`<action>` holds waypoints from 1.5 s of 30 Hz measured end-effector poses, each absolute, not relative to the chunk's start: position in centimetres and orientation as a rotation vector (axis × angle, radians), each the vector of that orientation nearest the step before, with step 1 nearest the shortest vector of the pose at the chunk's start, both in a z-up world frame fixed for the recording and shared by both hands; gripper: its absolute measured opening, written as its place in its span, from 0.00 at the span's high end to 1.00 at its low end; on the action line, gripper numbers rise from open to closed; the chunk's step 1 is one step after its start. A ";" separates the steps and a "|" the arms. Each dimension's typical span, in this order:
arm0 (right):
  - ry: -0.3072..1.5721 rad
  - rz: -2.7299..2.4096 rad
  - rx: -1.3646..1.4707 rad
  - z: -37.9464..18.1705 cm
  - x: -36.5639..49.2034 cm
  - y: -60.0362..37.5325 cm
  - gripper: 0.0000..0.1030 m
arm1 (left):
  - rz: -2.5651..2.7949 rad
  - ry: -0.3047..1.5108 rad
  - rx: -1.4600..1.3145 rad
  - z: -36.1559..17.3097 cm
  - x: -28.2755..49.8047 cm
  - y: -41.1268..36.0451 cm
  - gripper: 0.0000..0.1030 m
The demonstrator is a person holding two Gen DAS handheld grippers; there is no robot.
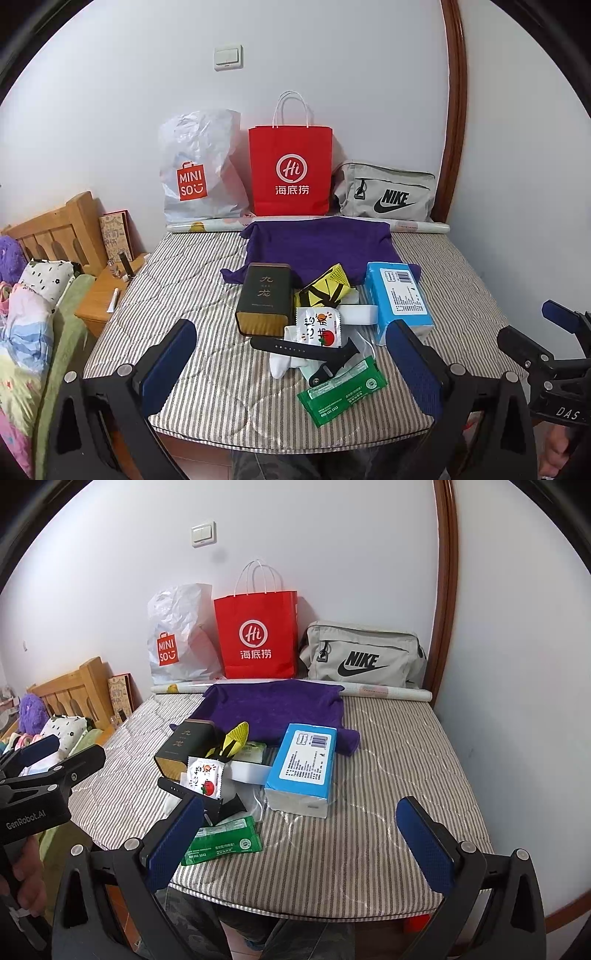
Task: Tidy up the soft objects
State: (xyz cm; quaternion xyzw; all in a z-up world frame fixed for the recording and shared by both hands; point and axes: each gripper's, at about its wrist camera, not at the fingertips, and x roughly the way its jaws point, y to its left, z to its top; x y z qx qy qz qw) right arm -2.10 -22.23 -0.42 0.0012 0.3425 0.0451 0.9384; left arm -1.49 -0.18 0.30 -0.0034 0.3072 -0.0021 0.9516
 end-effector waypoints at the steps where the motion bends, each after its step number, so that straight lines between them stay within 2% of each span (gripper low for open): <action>1: 0.699 0.092 0.003 -0.4 -2.1 -22.2 0.00 | -0.003 0.624 -0.005 0.3 -1.6 -0.3 0.00; 45: 0.678 0.092 0.011 0.1 -2.7 -22.6 0.00 | 0.005 0.628 0.020 0.6 -1.9 -0.4 0.00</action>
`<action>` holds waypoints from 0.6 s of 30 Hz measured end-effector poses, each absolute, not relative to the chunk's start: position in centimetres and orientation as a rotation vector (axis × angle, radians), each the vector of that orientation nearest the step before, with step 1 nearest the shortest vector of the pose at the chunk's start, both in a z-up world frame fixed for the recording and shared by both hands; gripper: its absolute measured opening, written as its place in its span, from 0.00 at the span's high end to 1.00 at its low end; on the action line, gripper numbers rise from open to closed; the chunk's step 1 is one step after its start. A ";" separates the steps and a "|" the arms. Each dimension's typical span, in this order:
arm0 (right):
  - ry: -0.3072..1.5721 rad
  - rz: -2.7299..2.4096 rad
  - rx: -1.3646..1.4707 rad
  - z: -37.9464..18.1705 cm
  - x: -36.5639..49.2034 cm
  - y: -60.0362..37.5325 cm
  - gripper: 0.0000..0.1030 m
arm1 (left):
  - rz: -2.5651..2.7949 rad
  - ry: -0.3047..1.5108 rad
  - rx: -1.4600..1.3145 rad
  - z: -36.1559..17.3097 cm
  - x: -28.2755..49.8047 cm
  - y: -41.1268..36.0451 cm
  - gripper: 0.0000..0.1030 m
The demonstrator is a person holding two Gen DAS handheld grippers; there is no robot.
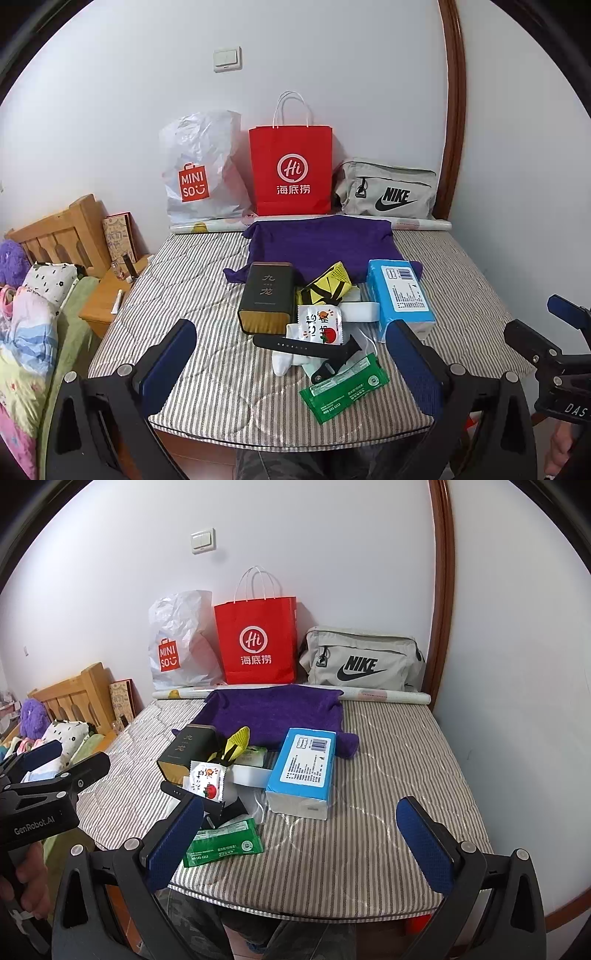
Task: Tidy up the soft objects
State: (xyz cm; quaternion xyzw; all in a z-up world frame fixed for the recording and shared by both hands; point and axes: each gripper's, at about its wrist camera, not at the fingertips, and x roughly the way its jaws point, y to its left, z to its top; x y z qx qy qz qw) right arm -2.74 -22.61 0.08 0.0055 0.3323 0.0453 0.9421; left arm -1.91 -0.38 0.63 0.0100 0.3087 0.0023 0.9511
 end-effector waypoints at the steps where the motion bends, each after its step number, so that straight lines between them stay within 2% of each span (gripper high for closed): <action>1: 0.678 0.093 0.013 0.1 -2.7 -22.6 0.00 | 0.005 0.628 0.020 0.6 -1.9 -0.4 0.00; 11: 0.677 0.099 0.008 -0.5 -2.4 -22.6 0.00 | 0.009 0.622 0.012 0.6 -1.1 0.1 0.00; 18: 0.703 0.117 0.002 -2.6 -0.7 -22.3 0.00 | 0.025 0.708 0.000 -2.7 1.9 2.2 0.02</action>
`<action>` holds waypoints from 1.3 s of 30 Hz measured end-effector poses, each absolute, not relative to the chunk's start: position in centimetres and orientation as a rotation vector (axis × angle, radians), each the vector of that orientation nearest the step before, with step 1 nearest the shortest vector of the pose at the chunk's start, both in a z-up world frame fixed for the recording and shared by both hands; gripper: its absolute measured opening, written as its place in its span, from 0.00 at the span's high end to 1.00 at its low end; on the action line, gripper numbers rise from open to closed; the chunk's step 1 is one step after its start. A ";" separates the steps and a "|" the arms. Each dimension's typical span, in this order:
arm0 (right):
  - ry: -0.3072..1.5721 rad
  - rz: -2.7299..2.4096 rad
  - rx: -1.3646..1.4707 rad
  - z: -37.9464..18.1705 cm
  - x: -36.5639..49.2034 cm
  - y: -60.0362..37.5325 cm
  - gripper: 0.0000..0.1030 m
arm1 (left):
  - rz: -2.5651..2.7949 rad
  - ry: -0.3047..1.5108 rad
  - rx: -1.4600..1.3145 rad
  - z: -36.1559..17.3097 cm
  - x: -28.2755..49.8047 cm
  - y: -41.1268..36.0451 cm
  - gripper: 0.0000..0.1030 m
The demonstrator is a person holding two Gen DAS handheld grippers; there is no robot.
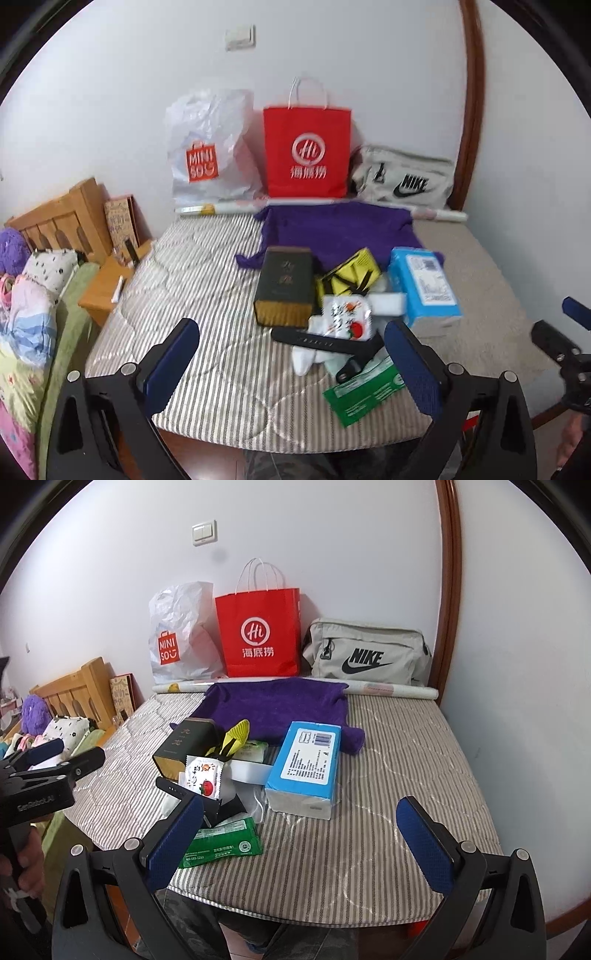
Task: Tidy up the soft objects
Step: 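Reach the right gripper to the yellow mesh pouch and close on it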
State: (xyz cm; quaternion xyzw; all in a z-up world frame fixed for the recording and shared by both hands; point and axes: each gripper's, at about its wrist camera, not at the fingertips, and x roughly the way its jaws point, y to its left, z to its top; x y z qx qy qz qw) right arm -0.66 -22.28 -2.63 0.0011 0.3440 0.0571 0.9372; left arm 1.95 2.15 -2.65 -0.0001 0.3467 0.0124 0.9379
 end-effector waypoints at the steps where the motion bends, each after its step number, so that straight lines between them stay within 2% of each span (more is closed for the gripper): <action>1: 0.706 0.119 -0.001 -2.9 -0.5 -22.2 0.00 | 0.020 0.717 -0.003 -3.1 2.1 2.4 0.02; 13: 0.772 0.218 -0.055 -7.9 4.5 -19.8 0.02 | 0.022 0.842 -0.057 -9.7 5.9 4.7 0.02; 18: 0.801 0.263 -0.065 -9.1 8.3 -18.3 0.10 | 0.010 0.854 -0.099 -11.6 7.1 6.0 0.03; 20: 0.803 0.281 -0.066 -9.5 9.9 -17.6 0.15 | -0.006 0.871 -0.115 -12.5 7.7 6.5 0.10; 22: 0.808 0.300 -0.057 -9.7 11.3 -16.9 0.17 | -0.009 0.876 -0.124 -13.2 8.1 6.9 0.12; 30: 0.849 0.328 -0.047 -11.0 16.7 -14.0 0.17 | 0.022 0.915 -0.198 -15.9 9.5 9.4 0.12; 37: 0.910 0.343 -0.067 -13.0 20.0 -11.4 0.18 | -0.079 0.935 -0.218 -16.3 10.0 9.6 0.11; 39: 0.914 0.372 -0.063 -13.4 20.4 -11.0 0.36 | -0.073 0.939 -0.203 -16.2 10.1 9.4 0.11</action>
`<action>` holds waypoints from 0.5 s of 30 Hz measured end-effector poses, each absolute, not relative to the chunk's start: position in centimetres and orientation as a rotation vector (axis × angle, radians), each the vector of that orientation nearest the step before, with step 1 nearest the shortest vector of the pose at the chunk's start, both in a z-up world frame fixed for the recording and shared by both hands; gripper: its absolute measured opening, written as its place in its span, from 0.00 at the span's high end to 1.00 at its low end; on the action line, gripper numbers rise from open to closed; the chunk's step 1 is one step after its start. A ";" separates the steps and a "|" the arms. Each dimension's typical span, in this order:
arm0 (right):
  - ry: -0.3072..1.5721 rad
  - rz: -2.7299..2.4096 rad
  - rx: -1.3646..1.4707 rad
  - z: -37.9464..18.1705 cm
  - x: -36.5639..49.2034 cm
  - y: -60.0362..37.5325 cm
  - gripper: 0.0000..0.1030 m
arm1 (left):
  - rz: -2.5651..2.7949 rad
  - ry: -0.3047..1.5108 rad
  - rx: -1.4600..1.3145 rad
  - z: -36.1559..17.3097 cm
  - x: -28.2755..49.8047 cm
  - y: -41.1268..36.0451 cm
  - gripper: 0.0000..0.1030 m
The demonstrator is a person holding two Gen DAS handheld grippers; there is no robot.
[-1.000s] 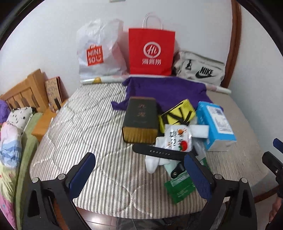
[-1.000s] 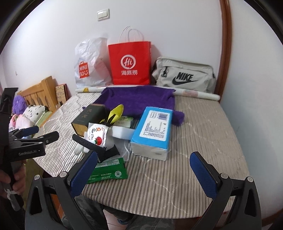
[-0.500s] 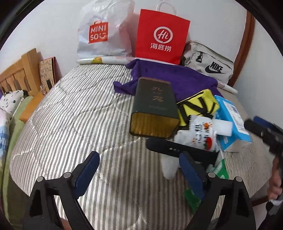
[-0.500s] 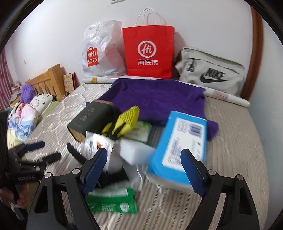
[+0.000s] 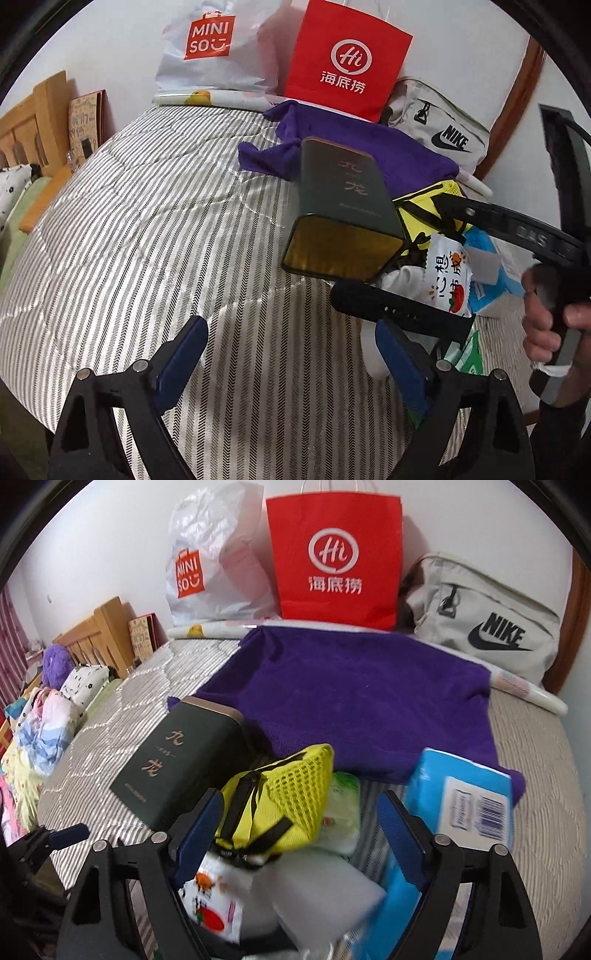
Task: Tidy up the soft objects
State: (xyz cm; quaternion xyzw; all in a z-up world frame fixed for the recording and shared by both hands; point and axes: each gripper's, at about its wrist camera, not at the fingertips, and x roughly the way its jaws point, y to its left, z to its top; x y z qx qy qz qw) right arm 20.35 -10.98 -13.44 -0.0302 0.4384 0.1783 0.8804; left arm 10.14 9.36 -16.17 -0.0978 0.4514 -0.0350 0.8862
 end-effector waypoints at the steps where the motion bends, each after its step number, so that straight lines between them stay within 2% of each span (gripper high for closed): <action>1: 0.922 0.391 -0.065 -13.6 20.5 -10.9 0.55 | -0.070 0.941 -0.199 -16.1 10.2 9.4 0.11; 2: 0.925 0.406 -0.074 -13.7 20.6 -10.7 0.66 | -0.073 0.939 -0.200 -16.1 10.2 9.3 0.11; 4: 0.906 0.404 -0.087 -13.5 20.4 -10.6 0.68 | -0.080 0.937 -0.209 -16.1 10.3 9.3 0.11; 15: 0.766 0.443 -0.008 -9.0 17.2 -12.8 0.71 | -0.157 0.963 -0.297 -16.1 10.1 8.8 0.12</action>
